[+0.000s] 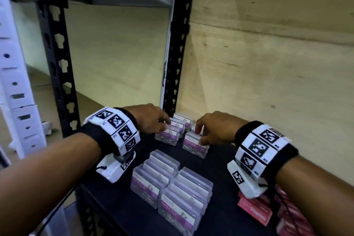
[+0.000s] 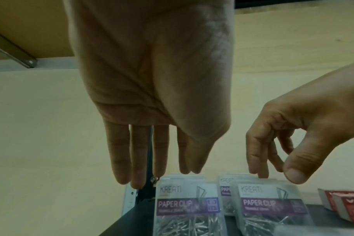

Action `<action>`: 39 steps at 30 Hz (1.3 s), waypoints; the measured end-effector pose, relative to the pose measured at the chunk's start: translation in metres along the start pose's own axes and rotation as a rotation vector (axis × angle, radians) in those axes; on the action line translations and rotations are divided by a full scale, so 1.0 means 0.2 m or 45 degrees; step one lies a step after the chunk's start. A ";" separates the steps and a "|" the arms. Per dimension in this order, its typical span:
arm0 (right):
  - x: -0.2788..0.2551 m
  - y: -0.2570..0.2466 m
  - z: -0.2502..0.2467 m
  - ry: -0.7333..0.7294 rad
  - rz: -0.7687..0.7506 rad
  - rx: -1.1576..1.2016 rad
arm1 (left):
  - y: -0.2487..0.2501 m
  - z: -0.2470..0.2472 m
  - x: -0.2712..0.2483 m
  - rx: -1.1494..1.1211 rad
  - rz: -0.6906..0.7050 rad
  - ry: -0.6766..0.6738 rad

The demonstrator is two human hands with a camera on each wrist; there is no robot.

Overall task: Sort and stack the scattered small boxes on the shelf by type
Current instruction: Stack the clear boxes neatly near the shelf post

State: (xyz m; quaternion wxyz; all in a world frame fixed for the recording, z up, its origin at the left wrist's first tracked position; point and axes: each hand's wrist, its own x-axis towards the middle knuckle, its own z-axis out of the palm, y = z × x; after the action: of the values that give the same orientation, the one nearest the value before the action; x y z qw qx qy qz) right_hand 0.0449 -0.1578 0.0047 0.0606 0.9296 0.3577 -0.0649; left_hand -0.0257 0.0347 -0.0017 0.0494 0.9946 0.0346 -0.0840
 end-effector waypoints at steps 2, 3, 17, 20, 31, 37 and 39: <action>0.02 0.00 0.01 -0.018 -0.001 -0.015 | -0.02 0.01 0.03 -0.005 0.002 -0.028; 0.03 -0.01 0.01 -0.019 -0.009 -0.024 | -0.02 0.01 0.03 -0.025 0.000 -0.035; -0.05 -0.02 0.01 -0.112 -0.059 0.062 | 0.04 0.00 -0.03 -0.154 0.052 -0.148; -0.10 -0.02 0.02 -0.144 -0.069 0.122 | 0.08 0.00 -0.08 -0.149 0.063 -0.172; -0.27 -0.05 0.05 -0.141 -0.079 0.159 | 0.15 0.02 -0.24 -0.105 0.067 -0.195; -0.34 -0.06 0.06 -0.152 -0.100 0.204 | 0.19 0.02 -0.32 -0.084 0.069 -0.210; -0.34 -0.07 0.06 -0.154 -0.105 0.204 | 0.20 0.02 -0.34 -0.075 0.072 -0.212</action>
State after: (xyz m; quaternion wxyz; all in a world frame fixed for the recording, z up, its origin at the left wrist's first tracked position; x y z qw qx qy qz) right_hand -0.0163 -0.1944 0.0039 0.0049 0.9103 0.3851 -0.1516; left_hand -0.0892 -0.0098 0.0096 0.0835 0.9829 0.0048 -0.1638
